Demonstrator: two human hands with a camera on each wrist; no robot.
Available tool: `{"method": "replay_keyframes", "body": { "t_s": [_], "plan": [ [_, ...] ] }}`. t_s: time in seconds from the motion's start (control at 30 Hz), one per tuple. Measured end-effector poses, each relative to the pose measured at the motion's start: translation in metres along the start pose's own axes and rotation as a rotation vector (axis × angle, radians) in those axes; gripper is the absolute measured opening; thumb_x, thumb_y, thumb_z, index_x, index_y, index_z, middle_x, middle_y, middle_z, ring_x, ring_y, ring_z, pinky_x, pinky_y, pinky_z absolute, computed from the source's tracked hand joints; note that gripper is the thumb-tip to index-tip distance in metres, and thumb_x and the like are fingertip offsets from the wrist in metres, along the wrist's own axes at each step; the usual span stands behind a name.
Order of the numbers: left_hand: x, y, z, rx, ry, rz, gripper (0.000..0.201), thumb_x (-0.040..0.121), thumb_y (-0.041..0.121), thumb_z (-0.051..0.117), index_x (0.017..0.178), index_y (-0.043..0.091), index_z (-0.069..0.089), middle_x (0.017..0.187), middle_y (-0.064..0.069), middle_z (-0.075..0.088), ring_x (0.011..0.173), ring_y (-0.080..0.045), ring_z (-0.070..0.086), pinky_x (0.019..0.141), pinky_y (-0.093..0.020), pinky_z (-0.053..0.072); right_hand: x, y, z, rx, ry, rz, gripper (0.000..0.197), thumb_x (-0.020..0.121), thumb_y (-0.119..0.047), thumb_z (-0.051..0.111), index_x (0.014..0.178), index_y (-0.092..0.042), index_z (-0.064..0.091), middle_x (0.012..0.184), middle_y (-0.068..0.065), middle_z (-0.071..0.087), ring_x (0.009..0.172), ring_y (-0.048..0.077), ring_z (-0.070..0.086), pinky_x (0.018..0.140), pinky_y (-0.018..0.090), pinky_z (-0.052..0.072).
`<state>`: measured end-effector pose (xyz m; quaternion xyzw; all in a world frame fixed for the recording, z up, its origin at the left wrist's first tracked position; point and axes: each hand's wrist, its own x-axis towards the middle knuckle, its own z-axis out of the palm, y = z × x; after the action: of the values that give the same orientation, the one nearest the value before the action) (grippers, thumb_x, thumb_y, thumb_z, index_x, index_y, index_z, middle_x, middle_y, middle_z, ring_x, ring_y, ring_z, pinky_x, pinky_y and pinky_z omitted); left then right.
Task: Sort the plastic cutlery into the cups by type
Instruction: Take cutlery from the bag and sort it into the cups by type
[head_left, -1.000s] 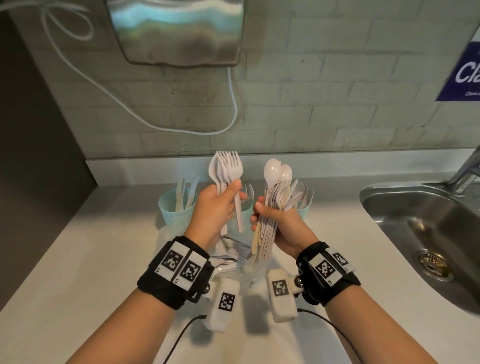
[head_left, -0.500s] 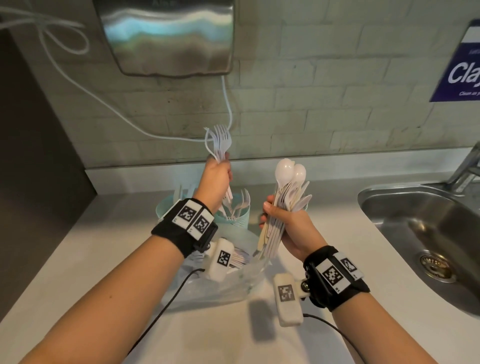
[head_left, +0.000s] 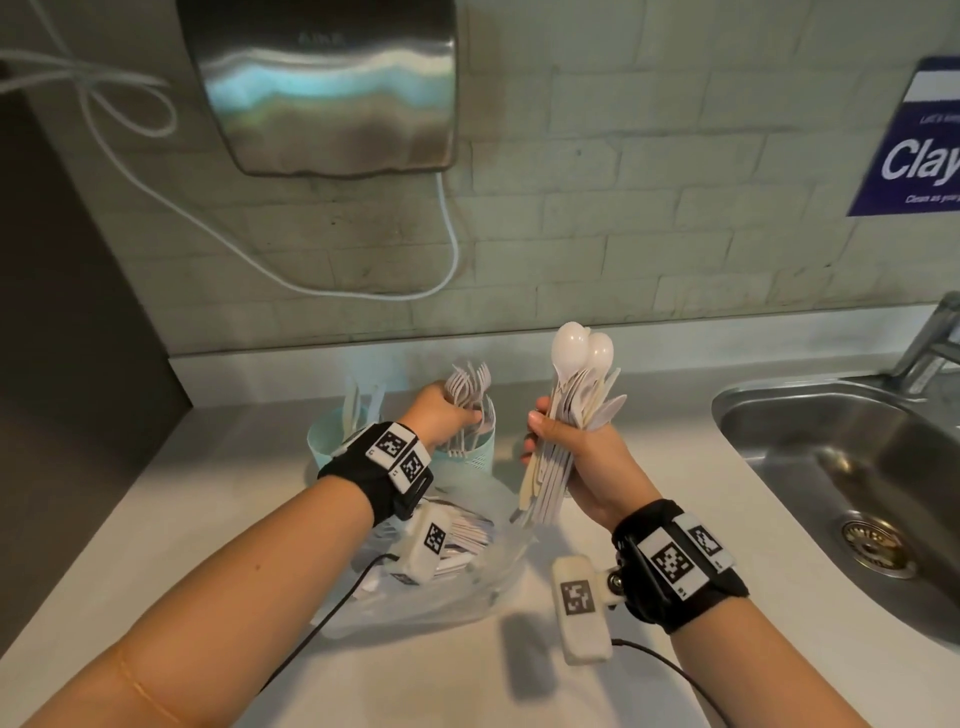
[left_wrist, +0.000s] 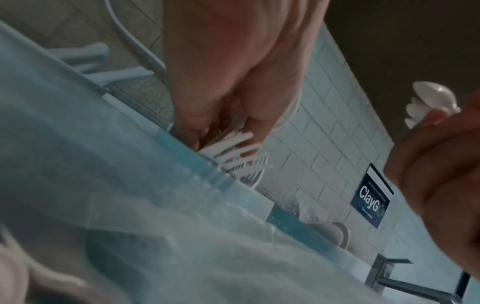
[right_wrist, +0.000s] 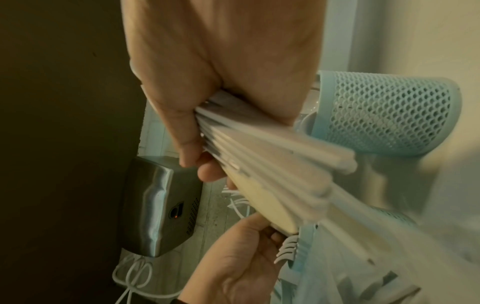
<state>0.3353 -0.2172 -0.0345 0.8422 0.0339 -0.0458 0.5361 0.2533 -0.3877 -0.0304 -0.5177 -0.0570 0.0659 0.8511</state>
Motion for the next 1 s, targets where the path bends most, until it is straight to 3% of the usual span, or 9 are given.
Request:
{"method": "replay_keyframes", "body": {
  "t_s": [0.17, 0.23, 0.37, 0.53, 0.7, 0.87, 0.97, 1.0],
  "plan": [
    [-0.002, 0.004, -0.01, 0.132, -0.054, -0.038, 0.019, 0.08, 0.013, 0.071, 0.097, 0.008, 0.064, 0.091, -0.007, 0.066, 0.08, -0.019, 0.061, 0.07, -0.028, 0.049, -0.001, -0.002, 0.004, -0.13, 0.052, 0.054, 0.016, 0.084, 0.003, 0.062, 0.093, -0.008, 0.054, 0.085, 0.014, 0.06, 0.057, 0.02, 0.058, 0.058, 0.031, 0.053],
    [-0.006, 0.003, -0.01, 0.2, -0.085, -0.047, 0.023, 0.08, 0.018, 0.073, 0.097, 0.007, 0.065, 0.09, -0.008, 0.066, 0.076, -0.017, 0.06, 0.064, -0.025, 0.049, -0.002, -0.002, 0.006, -0.194, 0.061, 0.058, 0.016, 0.083, 0.004, 0.063, 0.09, -0.007, 0.054, 0.088, 0.019, 0.057, 0.054, 0.02, 0.057, 0.055, 0.03, 0.052],
    [-0.012, 0.003, -0.009, 0.23, -0.059, -0.045, 0.057, 0.069, 0.018, 0.082, 0.117, 0.003, 0.056, 0.114, -0.01, 0.064, 0.1, -0.024, 0.061, 0.086, -0.034, 0.051, -0.004, 0.001, 0.008, -0.334, 0.088, 0.088, 0.015, 0.082, 0.004, 0.065, 0.088, -0.005, 0.054, 0.074, 0.011, 0.055, 0.052, 0.02, 0.055, 0.049, 0.027, 0.048],
    [-0.022, 0.009, -0.022, 0.208, 0.028, 0.018, 0.085, 0.061, 0.019, 0.087, 0.134, 0.007, 0.044, 0.124, -0.011, 0.058, 0.114, -0.028, 0.056, 0.1, -0.042, 0.046, -0.011, 0.002, 0.011, -0.522, 0.089, 0.076, 0.01, 0.083, 0.0, 0.065, 0.086, -0.005, 0.057, 0.071, 0.008, 0.057, 0.056, 0.018, 0.056, 0.051, 0.024, 0.05],
    [-0.027, 0.007, -0.027, 0.272, 0.069, 0.077, 0.052, 0.071, 0.014, 0.08, 0.118, 0.009, 0.06, 0.11, -0.009, 0.066, 0.103, -0.024, 0.062, 0.094, -0.037, 0.049, -0.01, 0.006, 0.021, -0.527, 0.092, 0.018, 0.011, 0.083, -0.001, 0.067, 0.085, -0.005, 0.057, 0.069, 0.009, 0.057, 0.053, 0.017, 0.057, 0.054, 0.028, 0.05],
    [-0.04, 0.015, -0.037, 0.258, 0.172, 0.174, 0.04, 0.076, 0.022, 0.076, 0.112, 0.01, 0.063, 0.108, -0.007, 0.064, 0.101, -0.021, 0.06, 0.086, -0.027, 0.044, -0.005, 0.015, 0.016, -0.771, 0.16, 0.025, 0.015, 0.081, -0.006, 0.068, 0.09, -0.006, 0.057, 0.072, 0.007, 0.062, 0.051, 0.013, 0.06, 0.051, 0.025, 0.049],
    [-0.063, 0.018, -0.061, 0.301, 0.198, 0.222, 0.013, 0.077, 0.02, 0.075, 0.086, 0.018, 0.065, 0.093, -0.003, 0.065, 0.092, -0.021, 0.062, 0.084, -0.03, 0.047, -0.005, 0.027, 0.008, -0.951, 0.211, 0.051, 0.029, 0.078, -0.012, 0.07, 0.103, -0.004, 0.056, 0.081, 0.01, 0.065, 0.06, 0.017, 0.062, 0.047, 0.02, 0.047],
    [-0.073, 0.016, -0.069, 0.337, 0.188, 0.208, 0.011, 0.078, 0.02, 0.074, 0.078, 0.02, 0.063, 0.091, -0.003, 0.065, 0.093, -0.022, 0.062, 0.085, -0.031, 0.047, -0.006, 0.03, 0.006, -1.006, 0.204, 0.062, 0.033, 0.078, -0.014, 0.071, 0.105, -0.004, 0.057, 0.085, 0.012, 0.066, 0.067, 0.021, 0.063, 0.052, 0.024, 0.05]
  ]
}}
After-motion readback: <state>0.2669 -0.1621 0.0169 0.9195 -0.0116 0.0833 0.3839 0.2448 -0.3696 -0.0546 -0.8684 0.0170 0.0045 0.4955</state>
